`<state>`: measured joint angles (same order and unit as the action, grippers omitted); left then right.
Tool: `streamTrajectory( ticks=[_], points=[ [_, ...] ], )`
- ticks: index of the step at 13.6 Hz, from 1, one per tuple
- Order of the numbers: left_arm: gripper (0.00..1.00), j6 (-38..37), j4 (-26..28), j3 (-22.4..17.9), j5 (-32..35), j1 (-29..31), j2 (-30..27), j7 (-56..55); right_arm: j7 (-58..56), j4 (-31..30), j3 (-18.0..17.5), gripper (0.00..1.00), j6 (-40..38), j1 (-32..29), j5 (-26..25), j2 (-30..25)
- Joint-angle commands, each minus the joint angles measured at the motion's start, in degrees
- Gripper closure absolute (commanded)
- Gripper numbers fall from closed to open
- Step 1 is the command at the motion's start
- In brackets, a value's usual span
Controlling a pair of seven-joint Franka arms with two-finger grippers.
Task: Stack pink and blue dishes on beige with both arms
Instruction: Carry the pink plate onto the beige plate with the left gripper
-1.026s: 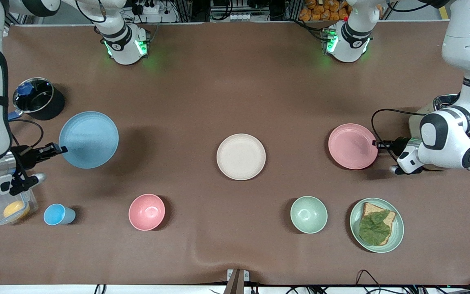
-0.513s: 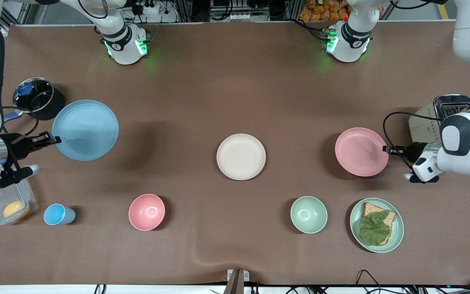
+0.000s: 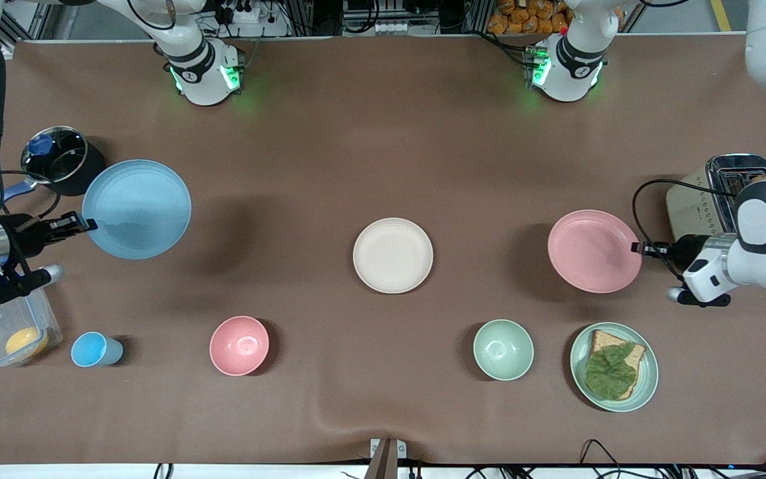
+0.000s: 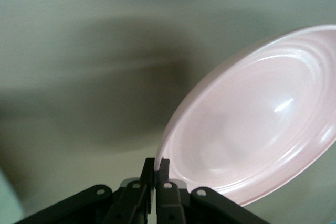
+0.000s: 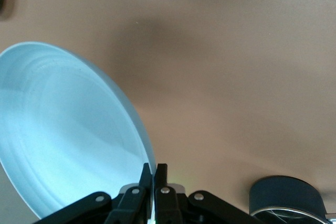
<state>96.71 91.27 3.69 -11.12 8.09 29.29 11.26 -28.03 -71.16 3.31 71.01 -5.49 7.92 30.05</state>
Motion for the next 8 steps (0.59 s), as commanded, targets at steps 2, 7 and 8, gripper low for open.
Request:
streamTrajectory(
  ticks=[2, 7, 8],
  points=[
    [1.00, -1.17, -0.83, 10.34, 0.65, -4.04, -1.88, -16.67, 0.70, -0.29, 0.12, 1.00, -0.60, 0.13, -0.63, -0.61],
    [1.00, 7.06, -5.66, 13.80, -4.26, -14.75, 5.23, -29.61, 0.70, -0.29, 0.12, 1.00, -0.60, -0.04, -0.72, -0.61],
    [1.00, 9.79, -5.66, 13.72, -4.44, -17.03, 6.55, -31.37, 0.70, -0.29, 0.12, 1.00, -0.60, -0.04, -0.72, -0.61]
  ],
)
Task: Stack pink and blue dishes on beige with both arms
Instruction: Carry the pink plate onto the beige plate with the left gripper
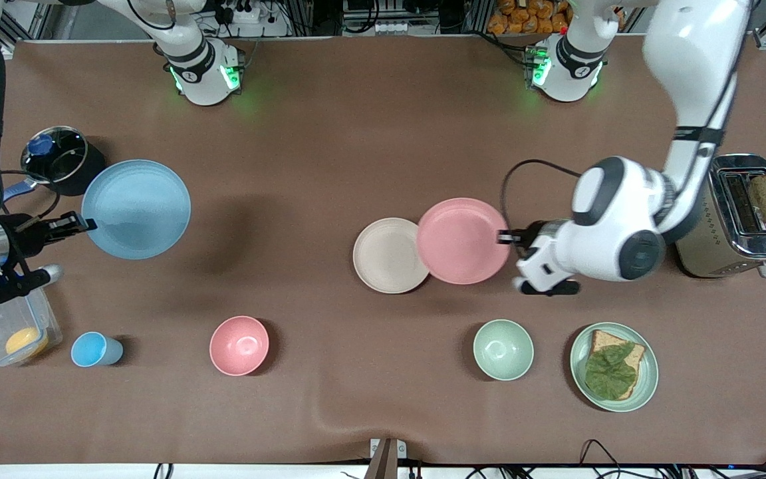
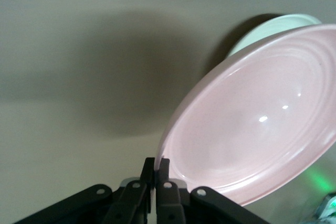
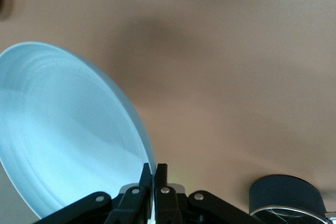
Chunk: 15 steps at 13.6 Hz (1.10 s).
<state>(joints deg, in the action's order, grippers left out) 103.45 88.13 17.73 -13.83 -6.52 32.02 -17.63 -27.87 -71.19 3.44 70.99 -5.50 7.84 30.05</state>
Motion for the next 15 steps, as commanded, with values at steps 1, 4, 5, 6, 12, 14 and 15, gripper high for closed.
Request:
streamTrajectory(
  ticks=[1, 4, 5, 6, 12, 14, 15],
  points=[
    [1.00, 6.12, -2.52, -0.42, -1.73, -4.27, 5.32, -4.50, 0.54, -0.27, -0.02, 1.00, -0.59, -0.04, -0.63, -0.61],
    [1.00, 11.51, -2.17, -0.77, -1.20, -8.06, 8.66, -7.15, 0.45, -0.27, -0.02, 1.00, -0.59, -0.12, -0.63, -0.61],
    [1.00, 11.60, -2.17, -0.77, -1.20, -8.07, 9.72, -7.15, 0.45, -0.27, -0.10, 1.00, -0.59, -0.21, -0.63, -0.61],
    [1.00, 11.78, -2.26, -0.77, -1.29, -8.33, 10.60, -7.24, 0.36, -0.27, -0.10, 1.00, -0.59, -0.21, -0.63, -0.61],
    [0.00, 14.40, -2.61, -0.77, -1.47, -9.12, 11.66, -7.07, 0.45, -0.44, -0.19, 1.00, -0.33, 0.84, -0.45, 0.27],
    [0.00, 15.47, -3.13, -0.68, -1.20, -9.47, 10.61, -6.71, 1.23, -0.62, -0.28, 1.00, 0.20, 2.15, -0.11, 0.97],
    [0.00, 15.38, -4.01, -0.77, -0.51, -9.30, 9.56, -6.71, 3.07, -0.62, -0.37, 1.00, 0.37, 3.29, 0.16, 1.32]
  ],
)
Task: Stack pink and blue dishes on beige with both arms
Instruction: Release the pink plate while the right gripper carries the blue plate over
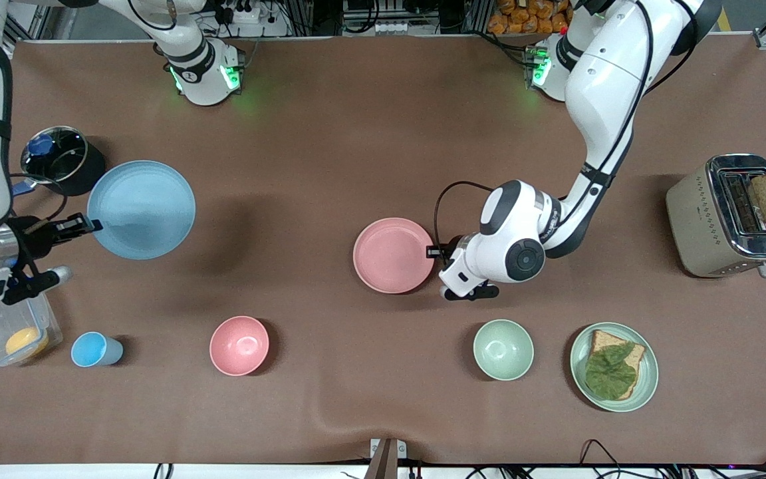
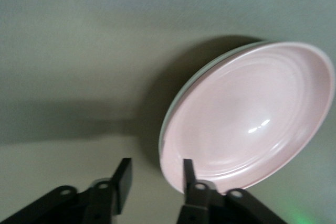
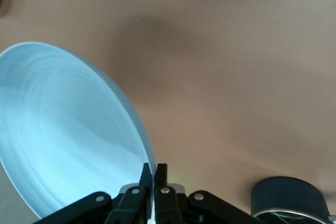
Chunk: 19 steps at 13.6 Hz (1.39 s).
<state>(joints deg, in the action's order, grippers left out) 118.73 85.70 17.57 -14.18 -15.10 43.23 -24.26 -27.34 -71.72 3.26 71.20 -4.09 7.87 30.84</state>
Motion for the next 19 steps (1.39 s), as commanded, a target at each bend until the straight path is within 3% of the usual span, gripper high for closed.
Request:
streamTrajectory(
  ticks=[1, 6, 10, 16, 19],
  points=[
    [0.00, 0.01, -1.67, -0.60, 1.77, 0.15, -3.23, -0.09, 5.25, -0.18, -0.19, 1.00, 0.78, 3.80, 0.56, 1.06],
    [0.00, -4.99, -1.68, -0.60, 18.81, 6.12, -11.14, 4.63, 17.21, -0.27, -0.19, 1.00, 9.46, 15.05, 8.89, 6.58],
    [0.00, -10.87, -1.68, -0.60, 20.07, 12.36, -17.37, 16.85, 26.53, -0.44, -0.19, 1.00, 22.03, 23.93, 14.19, 11.95],
    [0.00, -19.59, -0.02, -0.95, 19.10, 17.56, -31.86, 23.63, 34.19, -0.44, -0.19, 1.00, 33.46, 32.55, 19.55, 16.79],
    [0.00, -19.33, 6.73, -12.43, 13.16, 11.86, -38.81, 24.61, 36.30, -0.44, -0.19, 1.00, 35.23, 34.67, 19.64, 17.85]
  ],
)
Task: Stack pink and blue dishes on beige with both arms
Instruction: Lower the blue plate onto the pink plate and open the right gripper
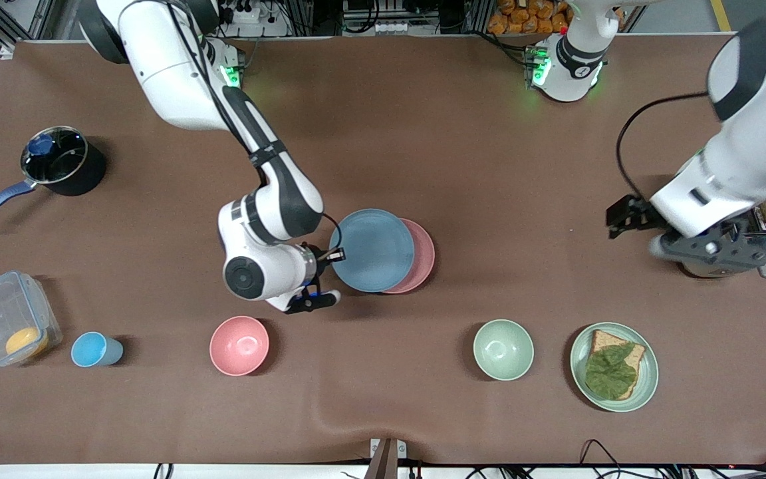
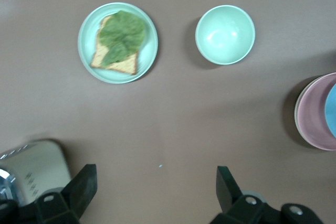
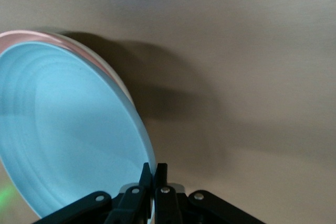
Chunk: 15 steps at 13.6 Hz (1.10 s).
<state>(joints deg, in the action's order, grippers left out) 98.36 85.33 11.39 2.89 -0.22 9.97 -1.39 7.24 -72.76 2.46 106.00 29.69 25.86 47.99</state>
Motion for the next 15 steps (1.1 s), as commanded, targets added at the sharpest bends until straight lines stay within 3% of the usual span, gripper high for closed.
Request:
streamTrajectory(
  ticks=[1, 3, 4, 5, 6, 7, 12, 15],
  points=[
    [0.00, 2.26, 10.00, -7.68, -6.03, -2.94, -6.88, 3.05, 2.59, 0.60, 0.61, 1.00, 0.61, 1.77, 1.56, 0.79],
    [0.00, 3.68, 12.57, -8.39, -6.06, -3.12, -9.25, 4.91, 3.73, 0.60, 0.61, 0.99, 1.22, 2.13, 1.65, 1.32],
    [0.00, 3.51, 12.32, -8.48, -5.88, -3.21, -9.61, 4.56, 4.70, 0.60, 0.61, 0.87, 2.36, 2.56, 1.74, 1.40],
    [0.00, 3.42, 11.53, -8.66, -5.97, -2.95, -8.83, 4.56, 5.23, 0.60, 0.61, 0.67, 3.50, 2.74, 1.74, 1.67],
    [0.00, 2.98, 10.39, -9.44, -6.31, -2.94, -8.22, 4.56, 5.24, 0.60, 0.61, 0.17, 4.29, 2.83, 1.74, 1.93],
    [0.00, 2.72, 9.95, -9.36, -6.23, -2.94, -8.21, 4.64, 4.80, 0.60, 0.61, 0.00, 5.43, 3.44, 1.65, 1.93],
    [0.00, 2.71, 8.71, -8.31, -5.44, -3.03, -7.95, 4.47, 4.10, 1.13, 0.61, 0.00, 4.84, -0.14, 1.65, 0.09],
    [0.00, 2.71, 8.71, -8.84, -5.35, -1.63, -7.95, 5.08, 3.92, 1.31, 1.31, 0.00, -2.96, -5.85, 0.69, -2.01]
  ],
)
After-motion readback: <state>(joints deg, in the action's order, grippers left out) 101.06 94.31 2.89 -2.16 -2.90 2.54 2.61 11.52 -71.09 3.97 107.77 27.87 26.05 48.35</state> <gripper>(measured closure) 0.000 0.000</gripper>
